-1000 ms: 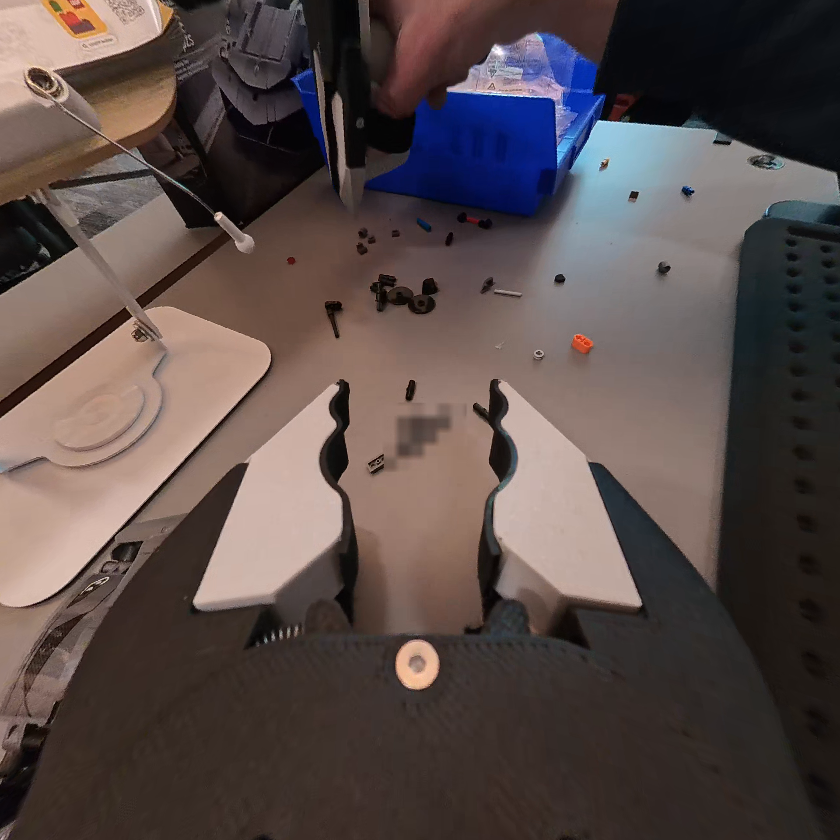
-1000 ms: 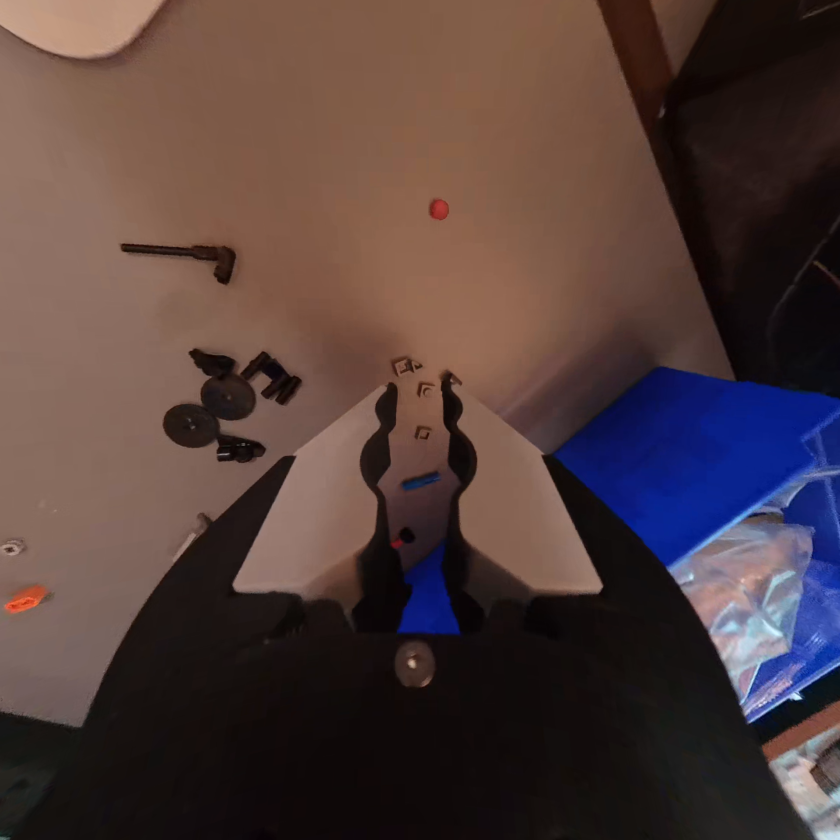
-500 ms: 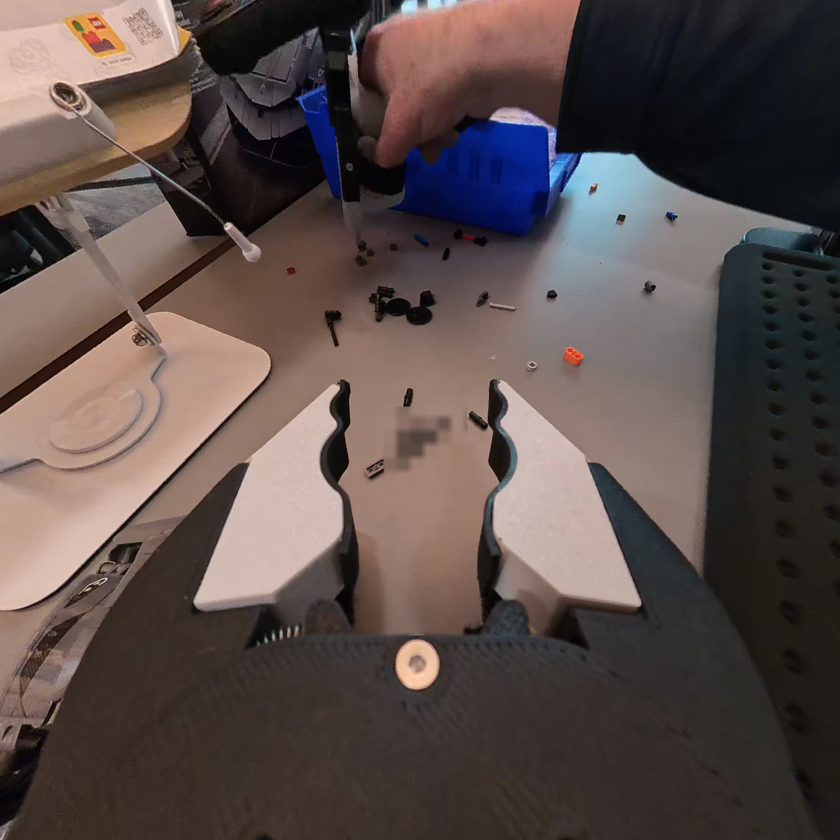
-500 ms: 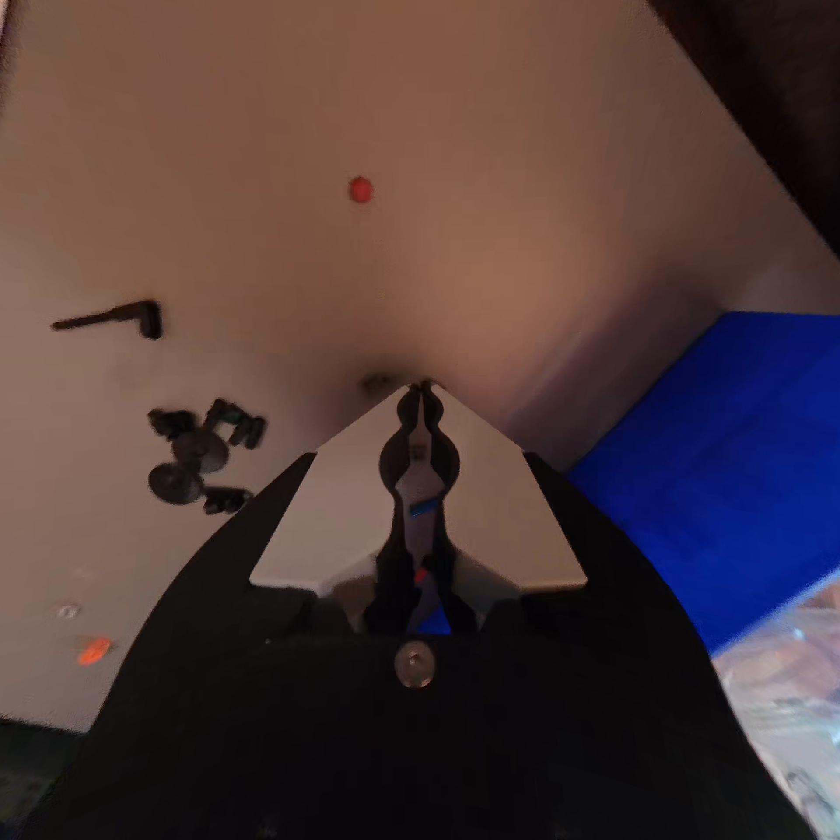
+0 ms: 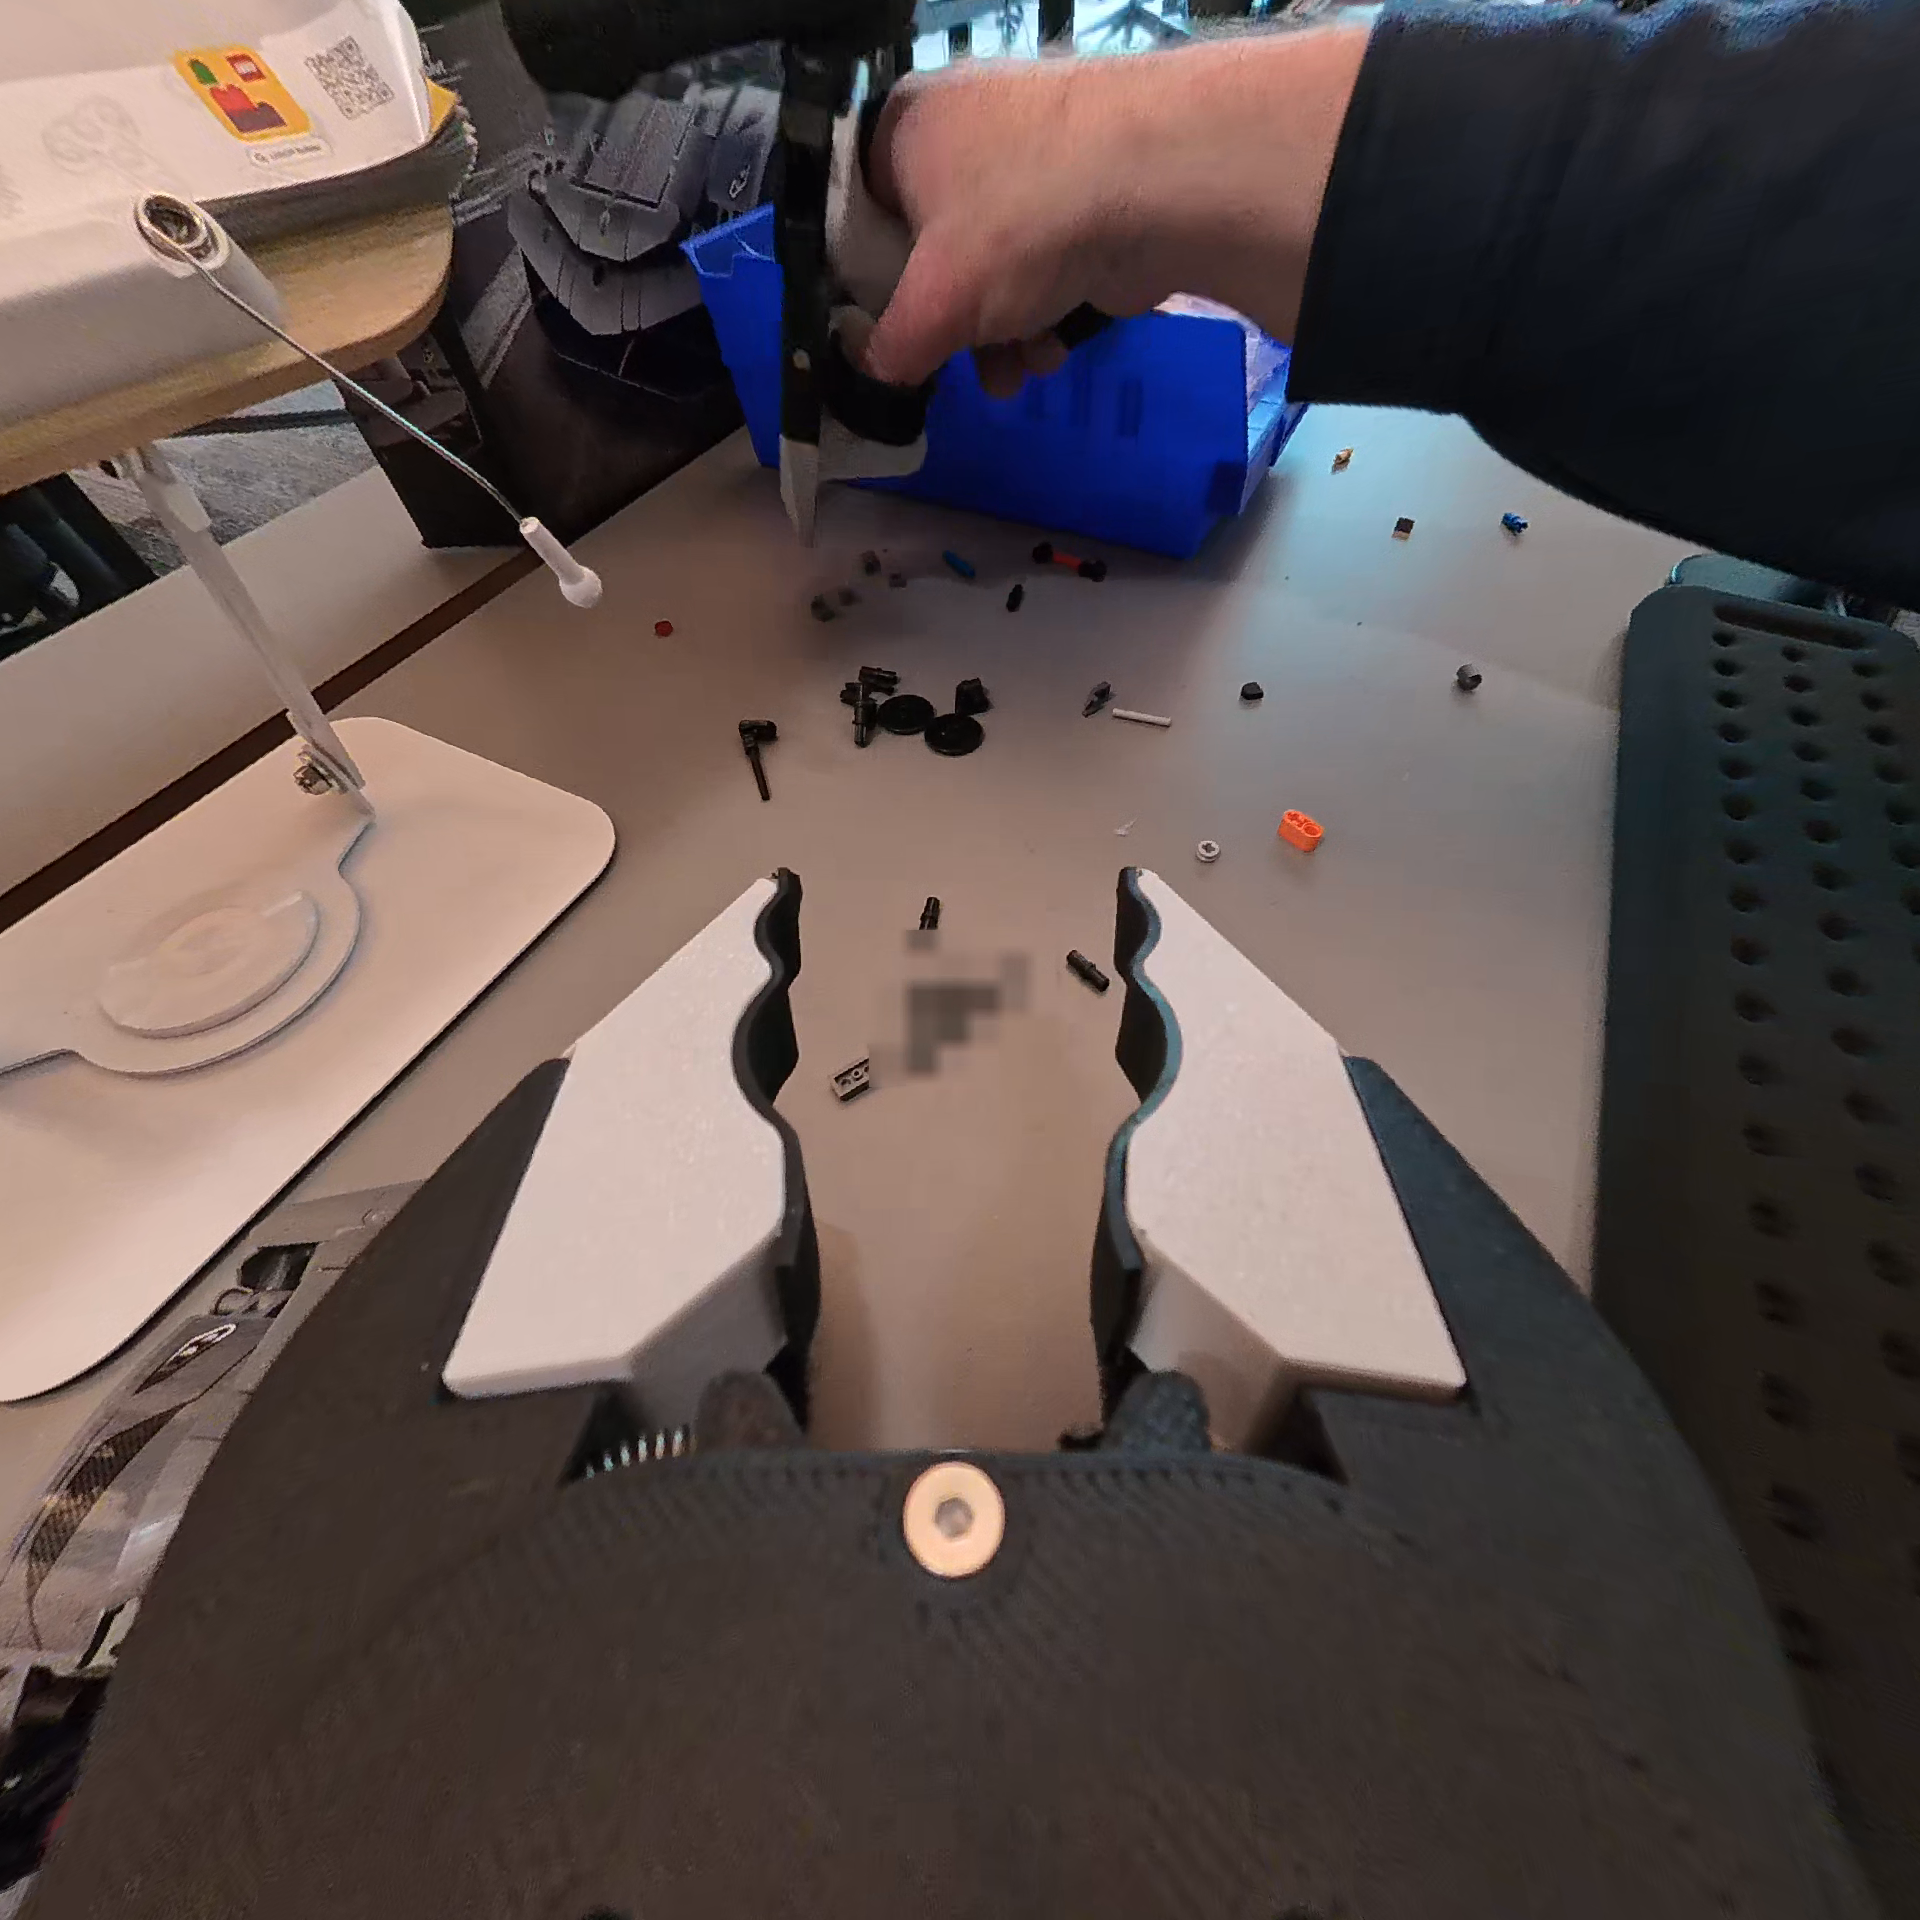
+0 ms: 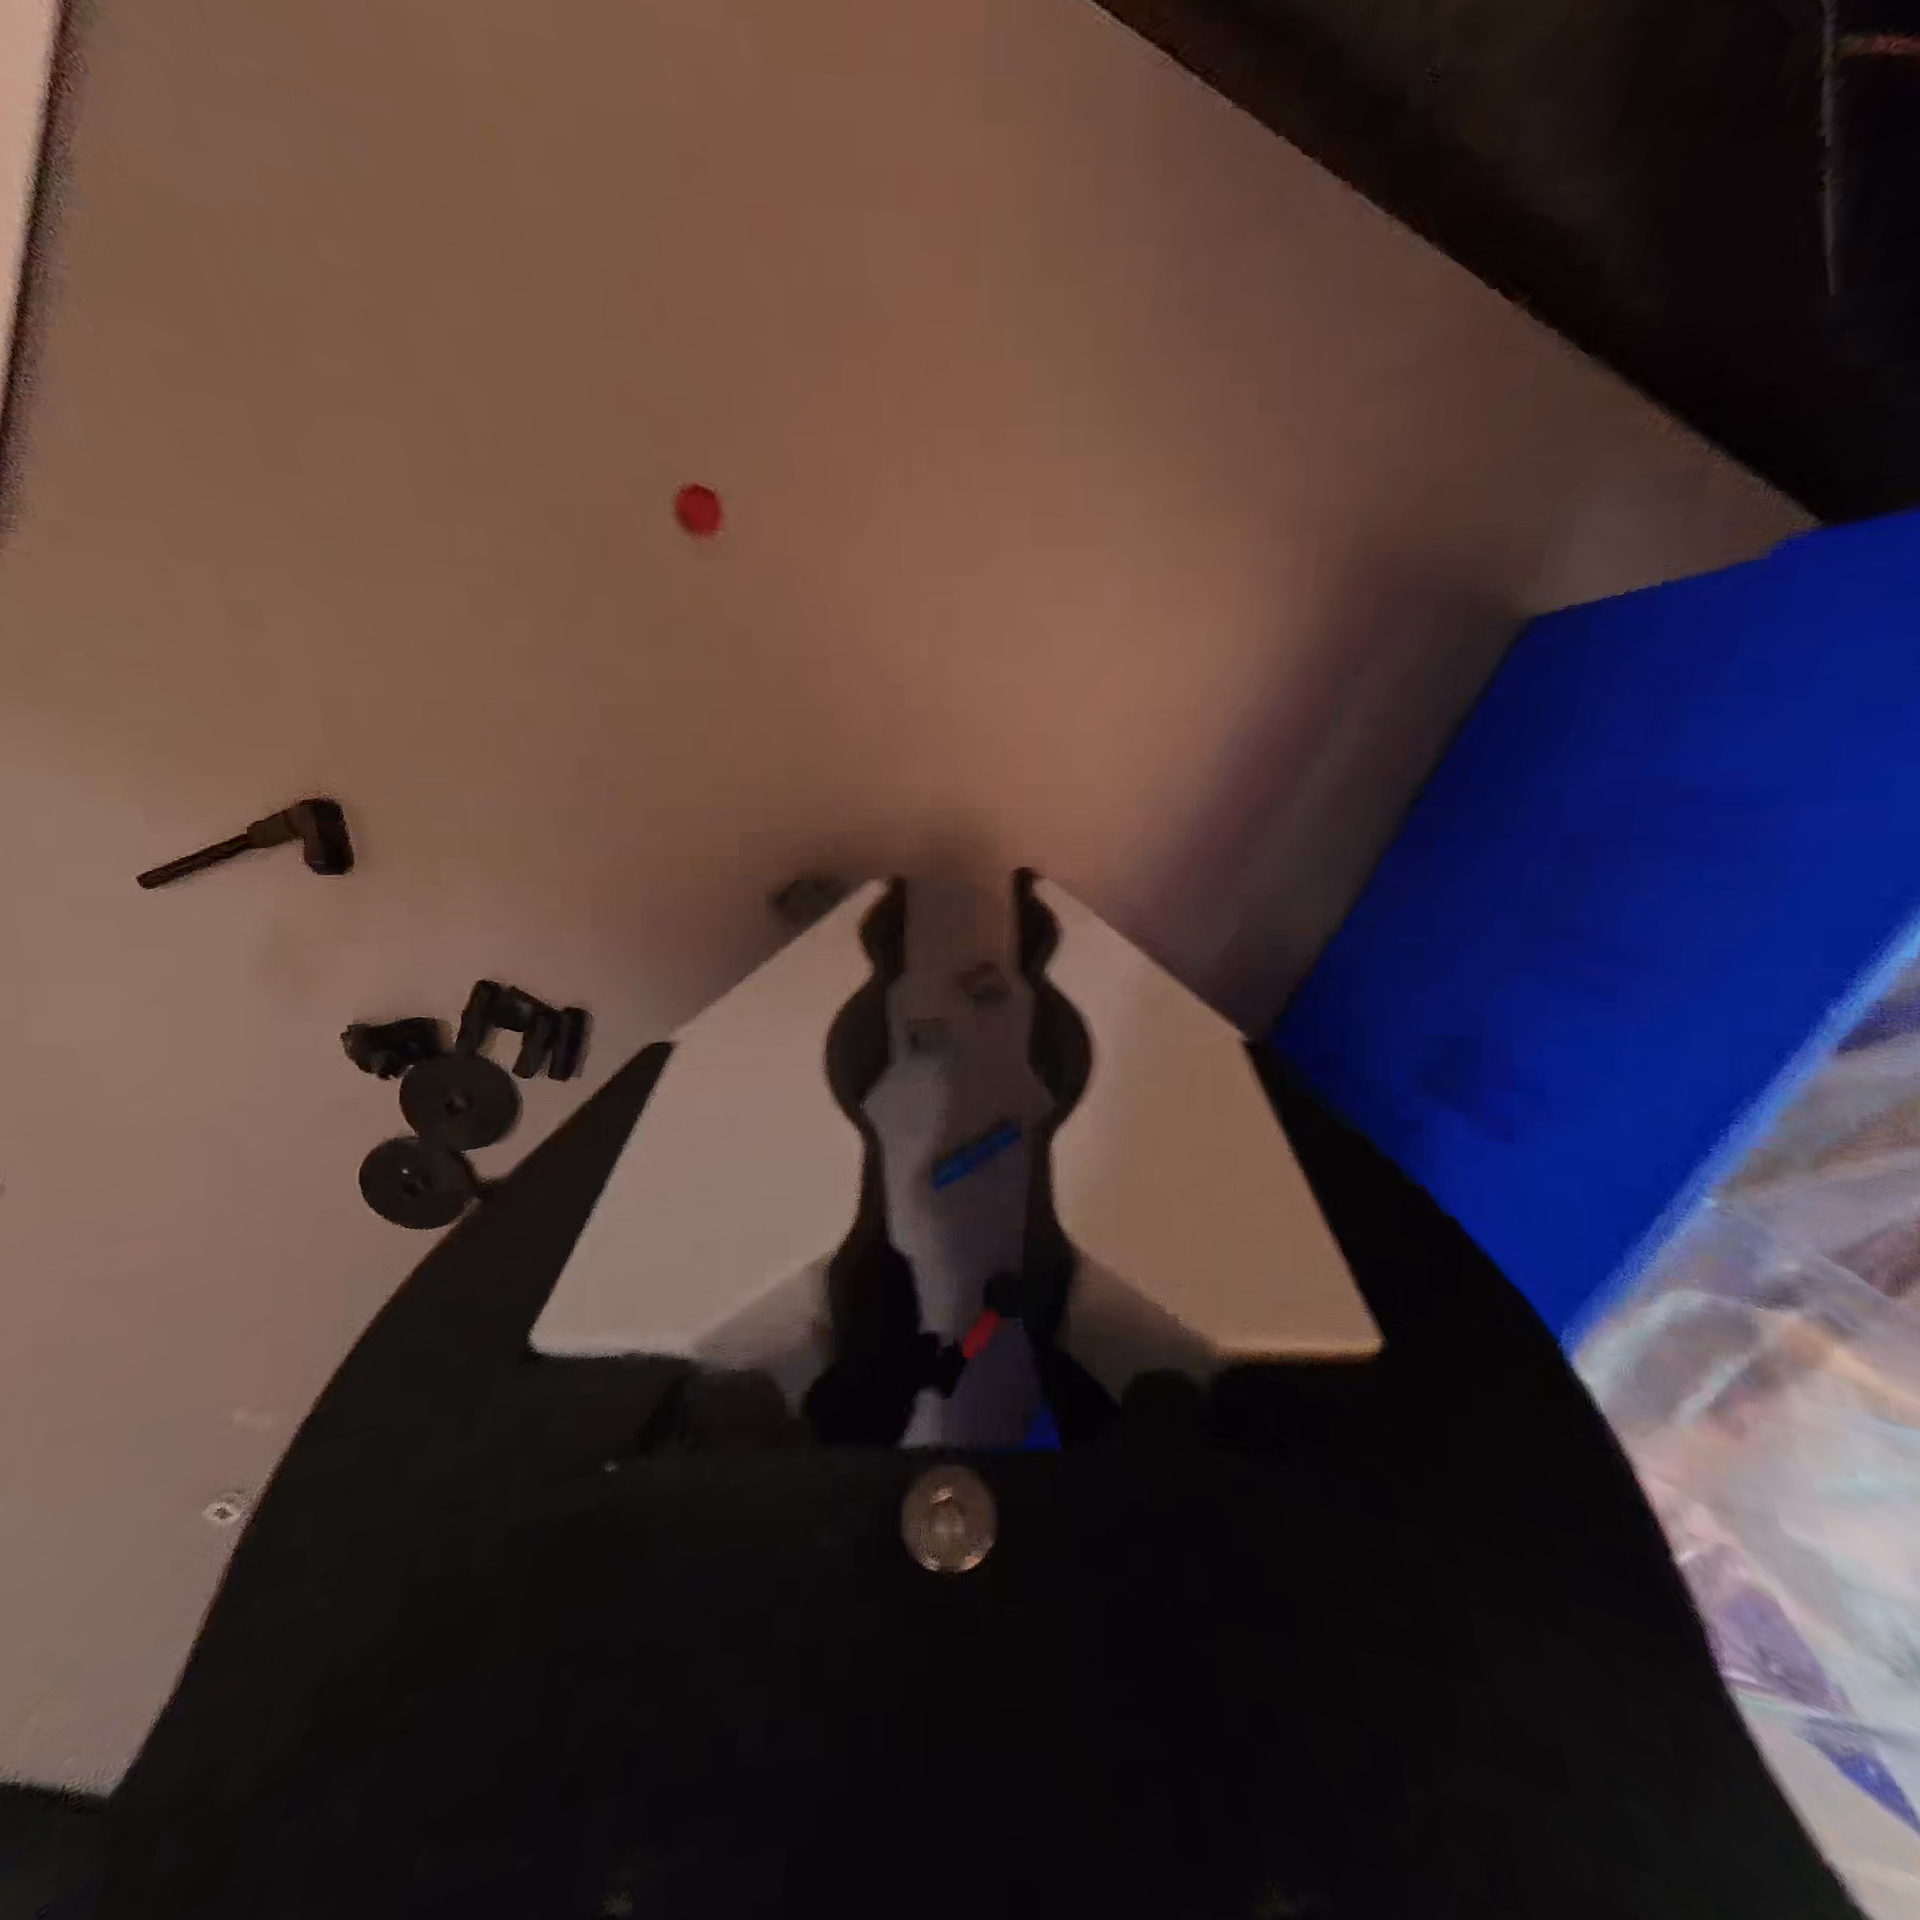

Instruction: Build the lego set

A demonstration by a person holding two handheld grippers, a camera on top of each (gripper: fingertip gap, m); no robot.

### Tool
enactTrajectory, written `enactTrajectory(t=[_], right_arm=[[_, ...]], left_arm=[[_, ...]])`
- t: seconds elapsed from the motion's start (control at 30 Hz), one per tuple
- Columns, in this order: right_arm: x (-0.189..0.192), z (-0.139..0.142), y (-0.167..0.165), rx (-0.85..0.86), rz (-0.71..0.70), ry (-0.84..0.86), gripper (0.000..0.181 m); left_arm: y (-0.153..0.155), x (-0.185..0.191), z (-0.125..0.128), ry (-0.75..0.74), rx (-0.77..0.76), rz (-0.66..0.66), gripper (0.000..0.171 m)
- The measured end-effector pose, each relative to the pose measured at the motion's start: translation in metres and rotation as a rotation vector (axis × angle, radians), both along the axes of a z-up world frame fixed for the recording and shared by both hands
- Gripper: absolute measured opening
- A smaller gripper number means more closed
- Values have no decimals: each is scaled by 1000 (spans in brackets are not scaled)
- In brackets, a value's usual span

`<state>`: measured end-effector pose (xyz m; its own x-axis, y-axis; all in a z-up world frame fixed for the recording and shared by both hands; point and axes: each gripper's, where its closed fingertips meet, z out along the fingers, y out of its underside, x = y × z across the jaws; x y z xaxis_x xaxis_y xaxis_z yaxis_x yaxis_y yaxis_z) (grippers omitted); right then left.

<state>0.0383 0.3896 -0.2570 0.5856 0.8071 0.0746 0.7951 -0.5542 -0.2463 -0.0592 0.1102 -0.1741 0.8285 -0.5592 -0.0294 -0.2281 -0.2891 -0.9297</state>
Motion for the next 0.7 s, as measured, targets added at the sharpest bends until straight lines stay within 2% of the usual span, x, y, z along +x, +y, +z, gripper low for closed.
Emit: enactTrajectory(t=[0.03,0.07,0.2,0.3,0.43,0.67,0.7], right_arm=[[6,-2,-1,-29,-16,-25,36],[11,-4,-4,-57,-25,-51,43],[29,-11,-11,-107,-19,-171,49],[34,-20,-18,-146,-12,-210,48],[31,-21,-24,-187,-18,-158,28],[32,-20,-41,-238,5,-138,31],[28,-19,-48,-274,18,-111,26]], left_arm=[[0,0,-1,0,-3,-2,58],[0,1,-2,0,-6,-3,59],[1,0,-2,0,-10,-1,58],[0,-1,-1,-6,-8,1,58],[0,-1,-1,-7,-7,1,58],[0,-1,0,-7,-6,-1,58],[0,-1,0,-6,-6,-1,58]])
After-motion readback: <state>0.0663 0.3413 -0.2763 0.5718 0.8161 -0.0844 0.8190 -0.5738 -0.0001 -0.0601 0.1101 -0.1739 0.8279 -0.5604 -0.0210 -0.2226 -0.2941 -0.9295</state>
